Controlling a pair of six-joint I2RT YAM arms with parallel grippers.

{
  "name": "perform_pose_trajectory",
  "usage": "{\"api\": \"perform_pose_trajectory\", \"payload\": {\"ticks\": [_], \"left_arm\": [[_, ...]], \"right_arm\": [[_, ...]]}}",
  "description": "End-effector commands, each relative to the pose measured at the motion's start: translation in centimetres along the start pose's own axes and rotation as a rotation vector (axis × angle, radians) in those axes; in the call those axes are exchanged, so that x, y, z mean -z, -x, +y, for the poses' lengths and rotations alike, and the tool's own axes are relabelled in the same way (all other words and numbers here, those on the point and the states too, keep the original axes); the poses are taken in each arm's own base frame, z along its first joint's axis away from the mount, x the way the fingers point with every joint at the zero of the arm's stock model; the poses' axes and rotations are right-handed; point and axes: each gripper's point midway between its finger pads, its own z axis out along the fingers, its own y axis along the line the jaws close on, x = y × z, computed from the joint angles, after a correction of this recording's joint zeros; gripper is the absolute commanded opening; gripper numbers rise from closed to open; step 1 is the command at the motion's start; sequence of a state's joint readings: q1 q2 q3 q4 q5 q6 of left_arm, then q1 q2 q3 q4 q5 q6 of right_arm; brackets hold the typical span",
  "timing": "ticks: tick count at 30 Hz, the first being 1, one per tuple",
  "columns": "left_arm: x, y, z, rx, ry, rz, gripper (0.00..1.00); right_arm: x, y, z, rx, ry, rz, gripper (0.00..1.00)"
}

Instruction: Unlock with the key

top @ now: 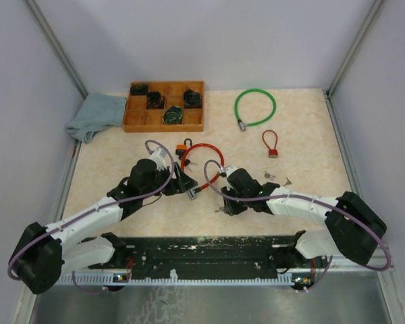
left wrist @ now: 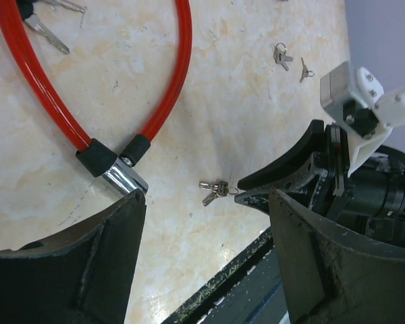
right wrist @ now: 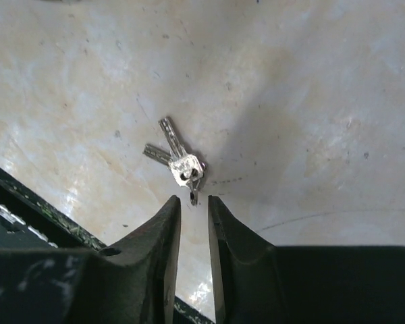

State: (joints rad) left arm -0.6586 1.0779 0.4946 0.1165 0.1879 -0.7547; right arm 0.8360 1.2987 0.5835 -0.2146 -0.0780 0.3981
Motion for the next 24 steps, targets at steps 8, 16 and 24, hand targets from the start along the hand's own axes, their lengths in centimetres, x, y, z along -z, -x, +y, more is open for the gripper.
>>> {"api": "perform_pose_trajectory", "payload": {"ticks": [8, 16, 24], "left_arm": [[1.1, 1.4, 2.6, -0.010, 0.125, -0.087, 0.79], [1.9, 1.8, 4.7, 0.024, 0.208, -0.117, 0.81], [2.8, 2.0, 6.8, 0.092, 0.260, -0.142, 0.81]], "right_arm": [[1.1, 1.6, -0.1, 0.211, -0.077, 0.106, 0.41], [-0.3, 2.4, 0.8, 0.281, -0.088, 0.157, 0.43], [-1.7, 1.4, 0.7, 0.345, -0.103, 0.252, 0.43]]}}
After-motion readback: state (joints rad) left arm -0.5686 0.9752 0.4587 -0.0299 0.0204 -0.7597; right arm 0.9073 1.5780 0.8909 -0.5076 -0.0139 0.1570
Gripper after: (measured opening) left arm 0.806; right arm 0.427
